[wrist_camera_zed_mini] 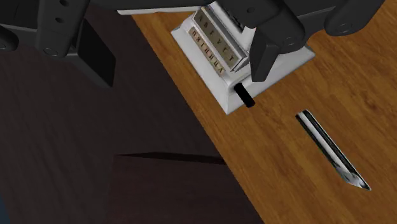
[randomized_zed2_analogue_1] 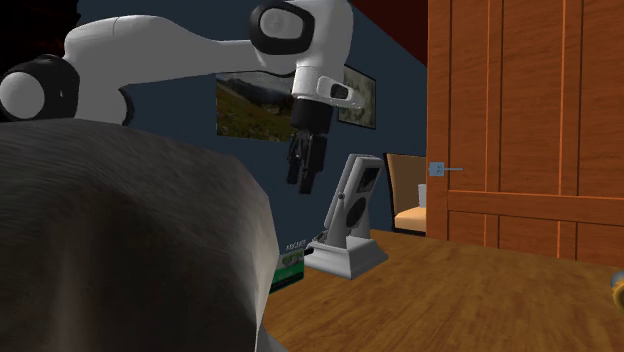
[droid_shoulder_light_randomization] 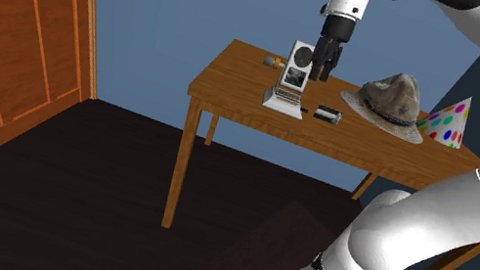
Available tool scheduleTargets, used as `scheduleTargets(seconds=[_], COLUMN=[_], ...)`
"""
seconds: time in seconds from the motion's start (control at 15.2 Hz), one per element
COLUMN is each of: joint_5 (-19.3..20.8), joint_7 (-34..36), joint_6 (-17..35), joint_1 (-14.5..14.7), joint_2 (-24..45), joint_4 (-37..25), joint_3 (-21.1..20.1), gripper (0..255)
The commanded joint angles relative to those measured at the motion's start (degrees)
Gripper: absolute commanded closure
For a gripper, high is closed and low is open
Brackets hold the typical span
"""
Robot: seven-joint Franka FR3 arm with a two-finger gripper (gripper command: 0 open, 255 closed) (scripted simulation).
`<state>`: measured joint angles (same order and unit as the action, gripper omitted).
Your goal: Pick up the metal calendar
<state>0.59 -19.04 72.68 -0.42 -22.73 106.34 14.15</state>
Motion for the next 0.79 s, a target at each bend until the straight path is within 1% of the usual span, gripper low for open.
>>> scheduleTargets(seconds=[0.0, 0.2, 0.33, 0.46, 0.53, 0.59, 0.73], joint_5=[-2.12, -6.44, -10.41, -15.82, -19.38, -20.17, -18.82], joint_7=[-4.35, -10.99, -15.65, -20.31, -22.43, -22.78, -22.84], joint_6=[-2.53, -7.64, -12.1, -17.9, -21.56, -22.39, -19.81], joint_1=[0.12, -0.36, -1.53, -4.17, -6.5, -7.35, -6.58], joint_2=[4.73, 12.87, 19.46, 27.47, 32.26, 33.32, 31.45], joint_4=[-6.69, -18.17, -27.24, -38.3, -45.11, -46.68, -42.53], joint_3=[2.9, 7.46, 10.65, 13.77, 15.11, 15.05, 14.49], gripper=[0, 0, 0, 0, 0, 0, 0])
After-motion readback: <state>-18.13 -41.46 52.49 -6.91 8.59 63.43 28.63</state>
